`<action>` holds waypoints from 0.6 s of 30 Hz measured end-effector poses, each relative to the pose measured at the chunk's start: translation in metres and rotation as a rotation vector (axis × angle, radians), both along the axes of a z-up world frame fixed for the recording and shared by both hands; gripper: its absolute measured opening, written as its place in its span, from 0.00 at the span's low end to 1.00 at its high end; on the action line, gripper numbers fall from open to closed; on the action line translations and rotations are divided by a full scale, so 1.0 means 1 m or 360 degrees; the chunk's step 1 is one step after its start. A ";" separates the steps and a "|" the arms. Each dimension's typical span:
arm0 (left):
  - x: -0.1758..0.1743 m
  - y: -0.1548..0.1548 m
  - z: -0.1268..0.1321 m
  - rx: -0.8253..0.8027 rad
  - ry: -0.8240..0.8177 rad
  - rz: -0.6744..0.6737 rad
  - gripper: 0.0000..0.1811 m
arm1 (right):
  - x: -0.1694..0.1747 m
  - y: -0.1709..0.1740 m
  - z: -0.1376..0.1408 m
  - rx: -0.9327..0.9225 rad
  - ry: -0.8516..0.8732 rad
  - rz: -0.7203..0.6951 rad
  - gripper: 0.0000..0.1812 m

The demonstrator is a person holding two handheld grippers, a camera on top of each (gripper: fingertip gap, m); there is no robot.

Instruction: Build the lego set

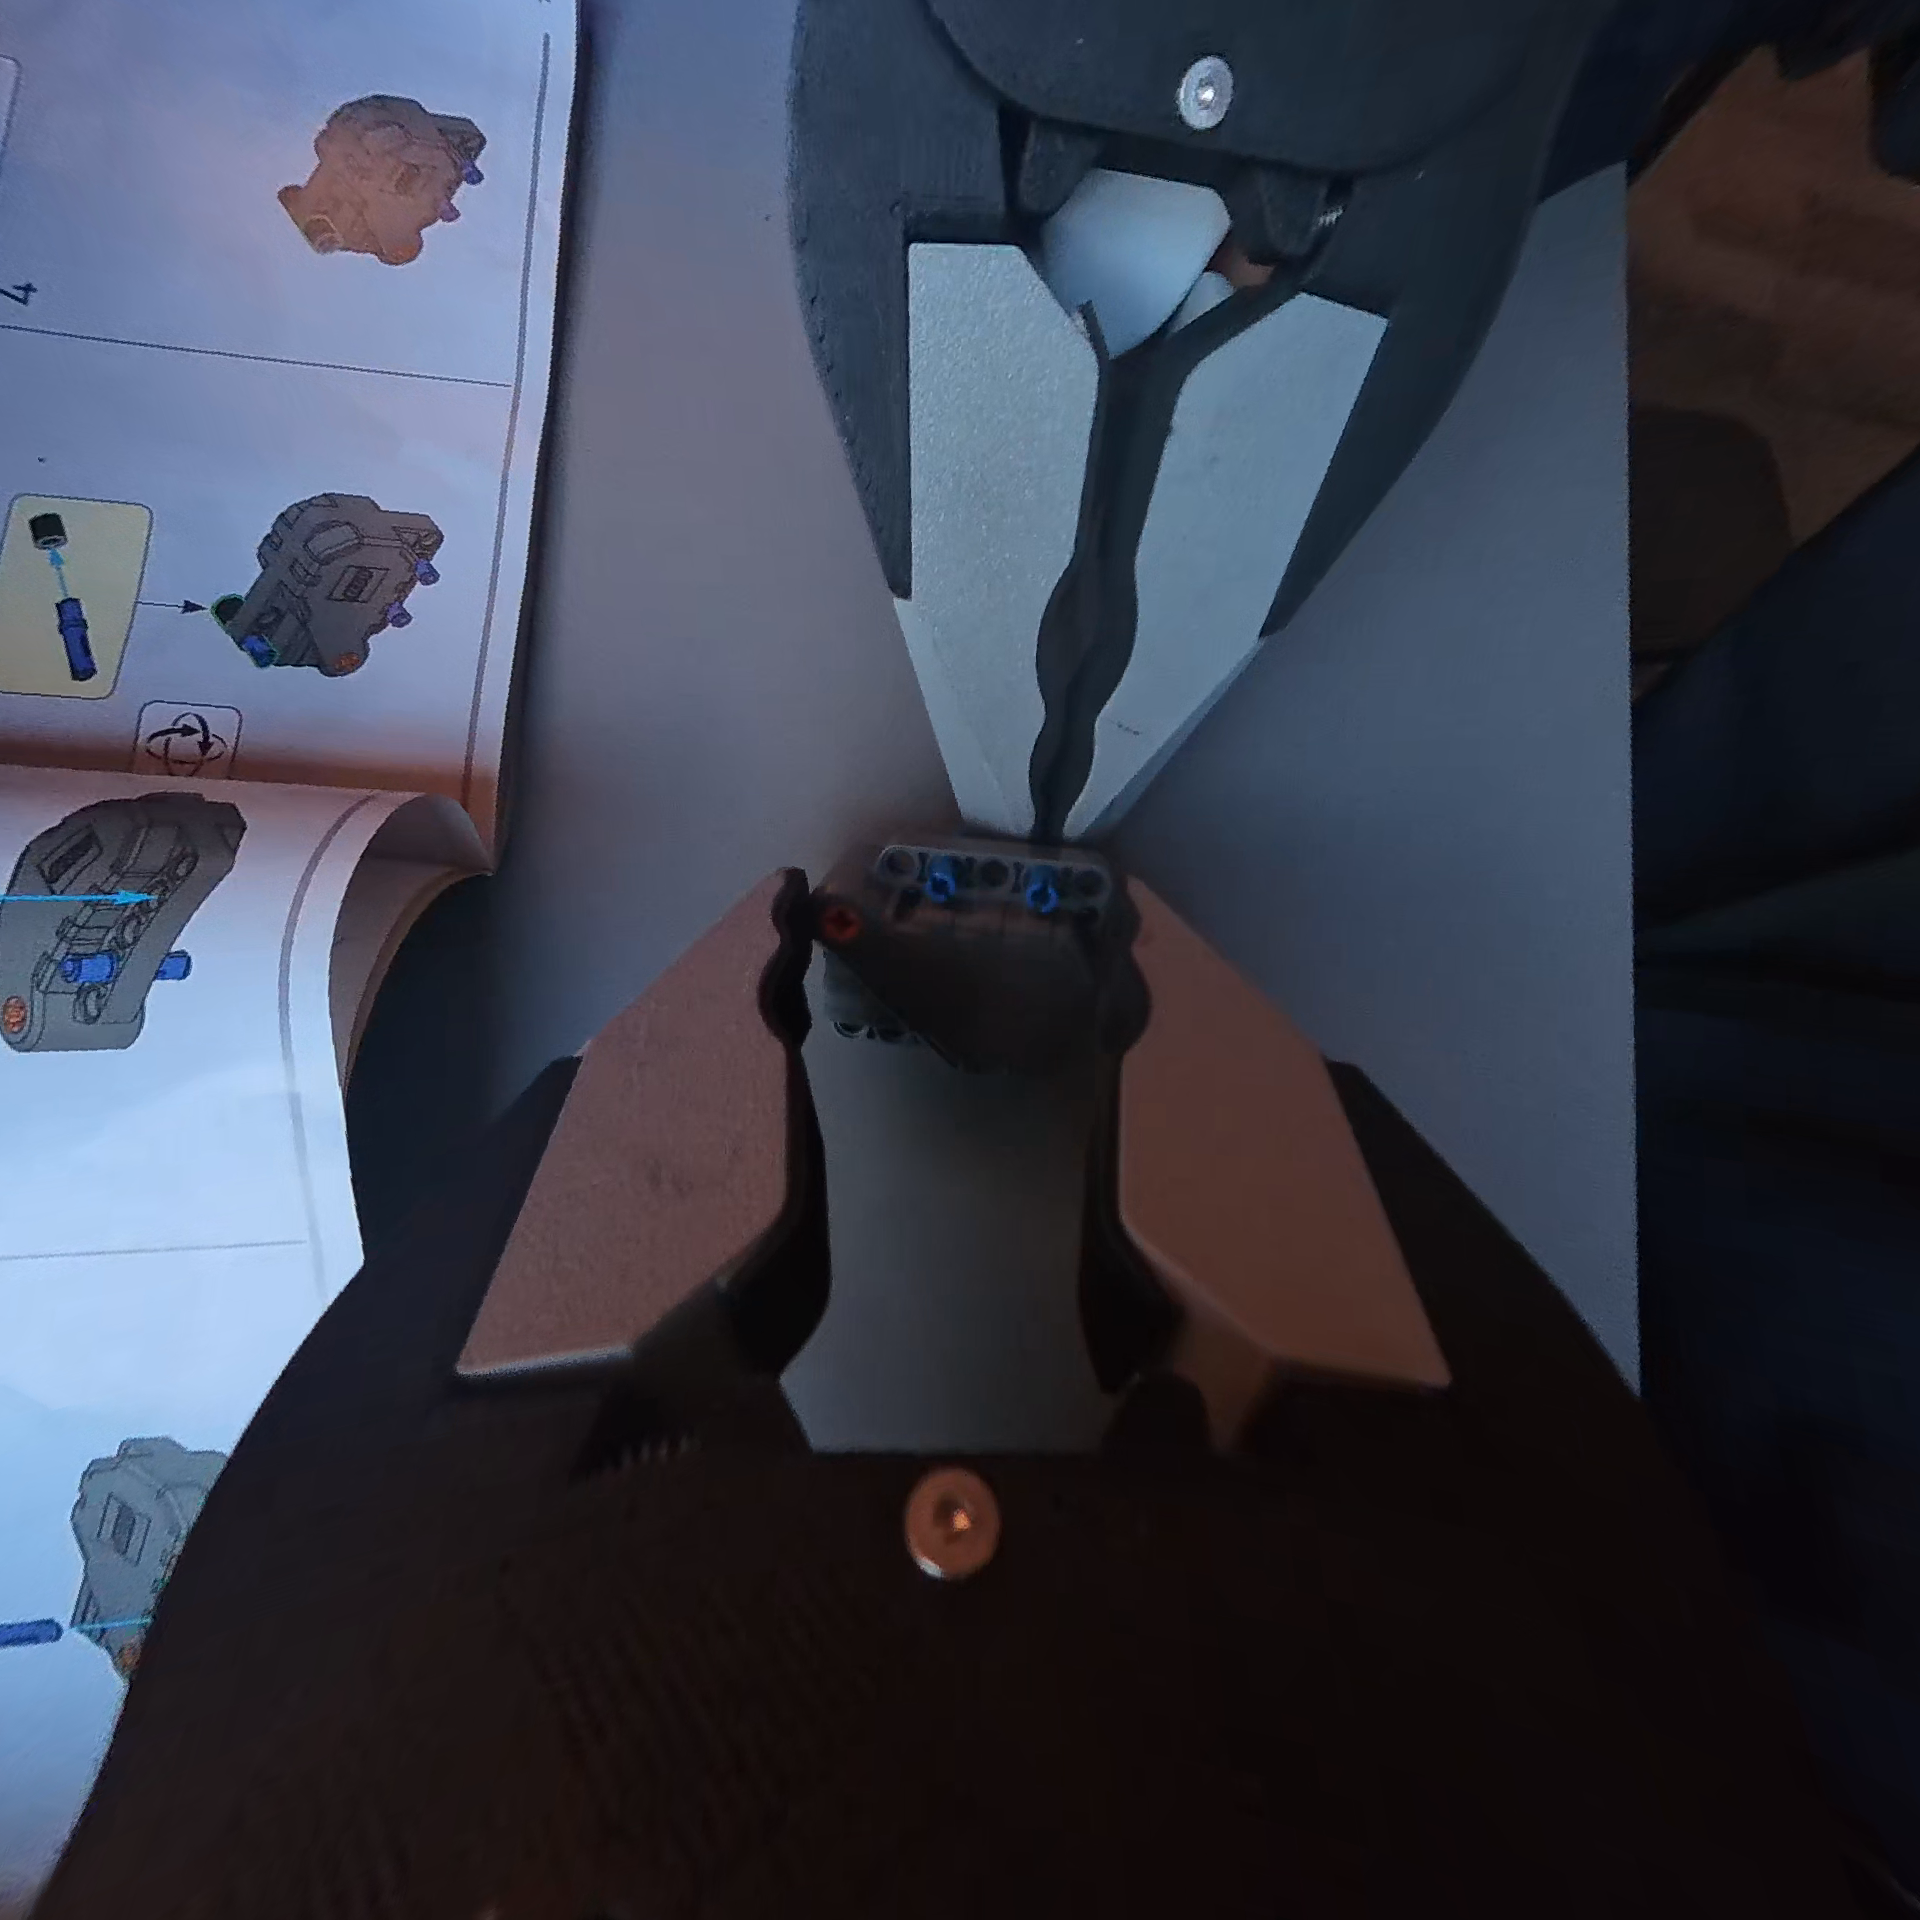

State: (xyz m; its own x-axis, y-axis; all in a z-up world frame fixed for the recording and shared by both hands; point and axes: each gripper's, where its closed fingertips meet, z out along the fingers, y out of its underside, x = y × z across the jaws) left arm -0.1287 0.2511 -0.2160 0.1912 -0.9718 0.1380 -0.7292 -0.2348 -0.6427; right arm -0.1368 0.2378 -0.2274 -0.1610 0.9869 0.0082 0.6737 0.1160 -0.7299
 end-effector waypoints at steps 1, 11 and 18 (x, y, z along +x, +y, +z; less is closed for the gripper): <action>0.000 0.000 0.000 0.0001 -0.0001 0.0000 0.30 | 0.000 0.000 0.000 0.0000 0.0001 0.0001 0.00; 0.000 0.000 0.000 0.0001 -0.0020 0.0003 0.30 | 0.001 0.001 0.002 -0.0025 -0.0001 0.0006 0.00; 0.001 0.000 0.000 0.0000 -0.0026 0.0001 0.30 | 0.001 0.004 0.003 -0.0029 -0.0006 0.0007 0.00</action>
State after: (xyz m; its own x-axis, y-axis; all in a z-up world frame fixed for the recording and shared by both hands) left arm -0.1281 0.2512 -0.2157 0.1896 -0.9716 0.1413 -0.7187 -0.2354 -0.6543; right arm -0.1357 0.2416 -0.2240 -0.1652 0.9862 -0.0105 0.6758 0.1054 -0.7295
